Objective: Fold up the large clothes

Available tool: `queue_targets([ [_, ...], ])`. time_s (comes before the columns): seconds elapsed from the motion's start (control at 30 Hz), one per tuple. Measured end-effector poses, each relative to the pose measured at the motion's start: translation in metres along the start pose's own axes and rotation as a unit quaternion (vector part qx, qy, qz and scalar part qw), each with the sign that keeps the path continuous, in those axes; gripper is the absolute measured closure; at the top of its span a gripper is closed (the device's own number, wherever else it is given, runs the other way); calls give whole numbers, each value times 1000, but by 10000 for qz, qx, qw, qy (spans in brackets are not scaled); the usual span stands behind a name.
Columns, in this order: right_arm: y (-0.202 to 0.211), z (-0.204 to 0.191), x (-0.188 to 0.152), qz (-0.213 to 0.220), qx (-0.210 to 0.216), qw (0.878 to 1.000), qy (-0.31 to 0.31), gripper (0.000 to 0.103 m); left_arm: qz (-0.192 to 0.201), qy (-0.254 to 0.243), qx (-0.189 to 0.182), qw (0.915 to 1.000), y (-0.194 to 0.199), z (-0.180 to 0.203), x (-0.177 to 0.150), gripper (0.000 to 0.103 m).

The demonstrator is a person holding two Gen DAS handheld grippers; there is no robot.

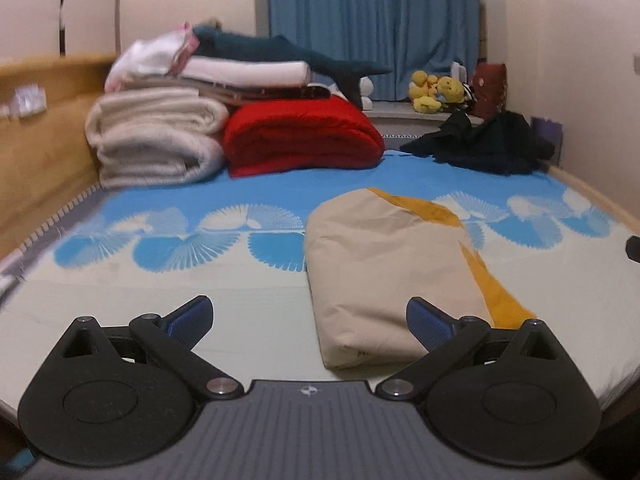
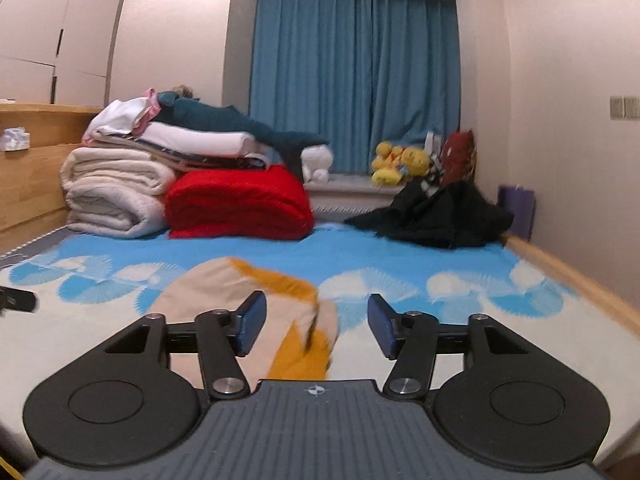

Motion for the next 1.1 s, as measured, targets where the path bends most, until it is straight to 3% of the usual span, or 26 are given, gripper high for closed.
queue_targets([
  [0.13,16,-18,-18,-519,49,9986,-55,31,108,126,-42,9999,24,20,-6,0],
  [0.2,30,-21,-21,-594,64,9980,-186,11,-115,491,-168,9986,32,25,-12,0],
  [0.27,38,-25,-22,-656,81,9973,-319,1,-419,662,-62,9969,31,31,-22,0],
  [0.37,45,-30,-30,-867,-52,9957,-323,1,-710,553,76,9959,28,42,-35,0],
  [0.53,36,-32,-44,-1160,-151,9929,-194,1,-474,162,18,9987,23,55,-34,0],
  [1.1,26,-45,-49,-1251,-9,9921,-42,1,-611,234,-12,9979,9,55,-42,0],
])
Point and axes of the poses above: each gripper's, at about its wrist camera, not at the fingertips, and y roughly against the way its jaws point, z to its right, x to its top, the point moved 4 cm from there along -y, roughly the way its jaws point
